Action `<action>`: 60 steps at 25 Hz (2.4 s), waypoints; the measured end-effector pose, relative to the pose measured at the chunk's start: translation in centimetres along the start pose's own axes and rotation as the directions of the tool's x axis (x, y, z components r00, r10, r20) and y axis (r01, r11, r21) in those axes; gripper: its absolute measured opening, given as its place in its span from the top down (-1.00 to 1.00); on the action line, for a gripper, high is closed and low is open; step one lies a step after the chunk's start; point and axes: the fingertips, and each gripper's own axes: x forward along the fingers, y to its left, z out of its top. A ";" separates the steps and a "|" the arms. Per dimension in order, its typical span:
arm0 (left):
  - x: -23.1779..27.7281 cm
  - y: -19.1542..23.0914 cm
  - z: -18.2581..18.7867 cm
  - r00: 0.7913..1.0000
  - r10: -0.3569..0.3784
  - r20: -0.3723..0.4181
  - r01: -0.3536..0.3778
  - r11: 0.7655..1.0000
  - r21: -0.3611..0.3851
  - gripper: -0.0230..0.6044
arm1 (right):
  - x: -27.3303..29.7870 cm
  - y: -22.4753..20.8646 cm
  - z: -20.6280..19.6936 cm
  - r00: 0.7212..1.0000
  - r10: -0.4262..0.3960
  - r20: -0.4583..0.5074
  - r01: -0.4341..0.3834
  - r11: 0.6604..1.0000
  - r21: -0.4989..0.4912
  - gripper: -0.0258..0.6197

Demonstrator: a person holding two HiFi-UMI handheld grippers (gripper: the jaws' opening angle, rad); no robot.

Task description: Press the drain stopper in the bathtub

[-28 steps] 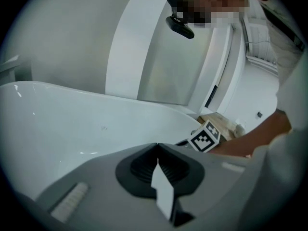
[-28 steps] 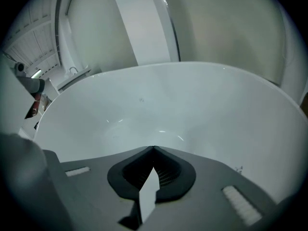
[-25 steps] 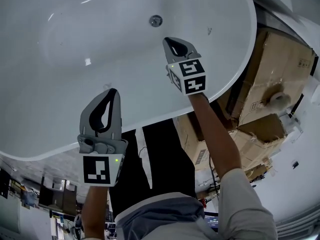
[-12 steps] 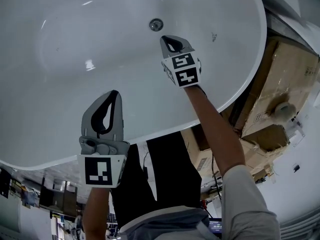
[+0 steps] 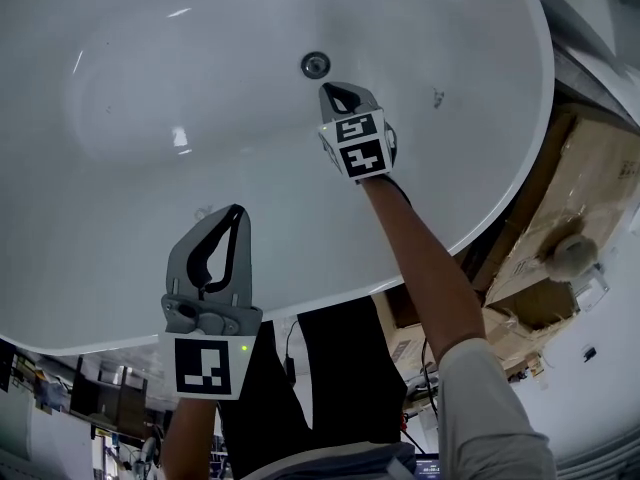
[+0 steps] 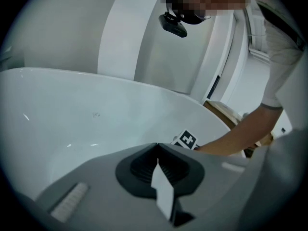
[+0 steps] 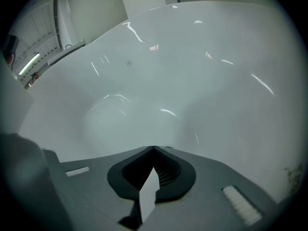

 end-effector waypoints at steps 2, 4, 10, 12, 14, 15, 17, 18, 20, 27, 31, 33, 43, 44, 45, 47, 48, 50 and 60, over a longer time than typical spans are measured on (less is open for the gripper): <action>0.6 0.2 -0.3 1.000 0.005 -0.001 -0.005 1.000 -0.007 0.93 | 1.1 -0.4 -0.5 1.000 -0.011 -0.007 0.011 1.000 0.004 0.92; 1.4 0.2 -0.6 1.000 0.006 0.004 -0.006 1.000 -0.008 0.93 | 2.0 -0.9 -0.8 1.000 -0.026 -0.009 0.026 0.999 0.024 0.92; 3.4 -0.2 -0.8 1.000 -0.003 0.012 0.004 1.000 -0.030 0.93 | 5.3 -0.9 -2.0 0.999 -0.027 -0.039 0.027 1.000 0.014 0.92; 3.8 -0.1 -0.7 1.000 -0.002 0.020 0.003 0.999 -0.046 0.93 | 6.8 -0.8 -2.4 0.998 -0.027 -0.049 0.026 1.000 -0.008 0.92; 4.1 0.0 -0.7 1.000 -0.005 0.026 0.006 0.999 -0.050 0.93 | 8.1 -0.8 -3.0 0.998 -0.030 -0.063 0.030 1.000 -0.001 0.92; 4.3 0.1 -0.8 1.000 -0.008 0.025 0.009 0.999 -0.046 0.93 | 8.7 -0.9 -3.3 0.997 -0.031 -0.071 0.031 0.999 0.008 0.92; 4.7 0.4 -1.3 1.000 -0.016 0.018 0.017 0.999 -0.038 0.93 | 9.8 -1.0 -3.9 0.996 -0.034 -0.083 0.036 0.999 0.029 0.92; 4.9 0.6 -1.6 1.000 -0.018 0.014 0.018 0.999 -0.037 0.93 | 10.3 -1.1 -4.0 0.996 -0.037 -0.086 0.040 0.999 0.035 0.92; 5.2 1.0 -2.3 1.000 -0.019 0.002 0.019 0.999 -0.038 0.93 | 11.1 -1.4 -4.3 0.995 -0.050 -0.091 0.053 0.998 0.035 0.92; 5.0 4.7 -3.7 0.999 0.030 0.010 -0.030 0.998 -0.058 0.93 | 13.6 -2.7 -5.3 0.987 -0.091 -0.134 0.091 0.996 -0.010 0.92; 5.6 5.4 -3.8 0.999 0.039 0.021 -0.037 0.997 -0.069 0.93 | 15.0 -3.1 -5.2 0.986 -0.083 -0.144 0.083 0.997 -0.009 0.92; 6.0 4.9 -3.9 0.999 0.025 0.023 -0.023 0.996 -0.087 0.93 | 15.5 -3.0 -5.5 0.985 -0.080 -0.156 0.076 0.997 -0.032 0.92; 5.9 4.3 -4.1 1.000 -0.015 0.026 0.017 0.996 -0.085 0.93 | 16.1 -3.1 -5.2 0.972 -0.126 -0.199 0.132 0.991 0.018 0.92; 5.9 4.2 -4.2 1.000 -0.015 0.025 0.018 0.996 -0.089 0.93 | 16.1 -3.2 -5.3 0.972 -0.124 -0.202 0.133 0.991 0.031 0.92; 5.8 4.1 -4.3 1.000 -0.016 0.022 0.018 0.996 -0.091 0.93 | 16.1 -3.2 -5.5 0.971 -0.121 -0.207 0.134 0.990 0.050 0.92; 5.6 4.1 -4.4 1.000 -0.014 0.017 0.016 0.995 -0.096 0.93 | 16.1 -3.2 -5.7 0.970 -0.119 -0.211 0.138 0.988 0.076 0.92; 5.5 4.2 -4.4 1.000 -0.010 0.017 0.011 0.995 -0.100 0.93 | 16.1 -3.2 -5.6 0.971 -0.119 -0.208 0.138 0.987 0.079 0.92; 5.0 4.2 -4.3 1.000 0.000 0.026 0.003 0.993 -0.115 0.93 | 15.8 -3.1 -5.5 0.972 -0.121 -0.201 0.134 0.989 0.054 0.92; 3.6 2.6 -3.2 0.997 0.014 0.076 0.004 0.971 -0.239 0.93 | 13.6 -2.8 -4.3 0.980 -0.129 -0.149 0.143 0.986 0.086 0.92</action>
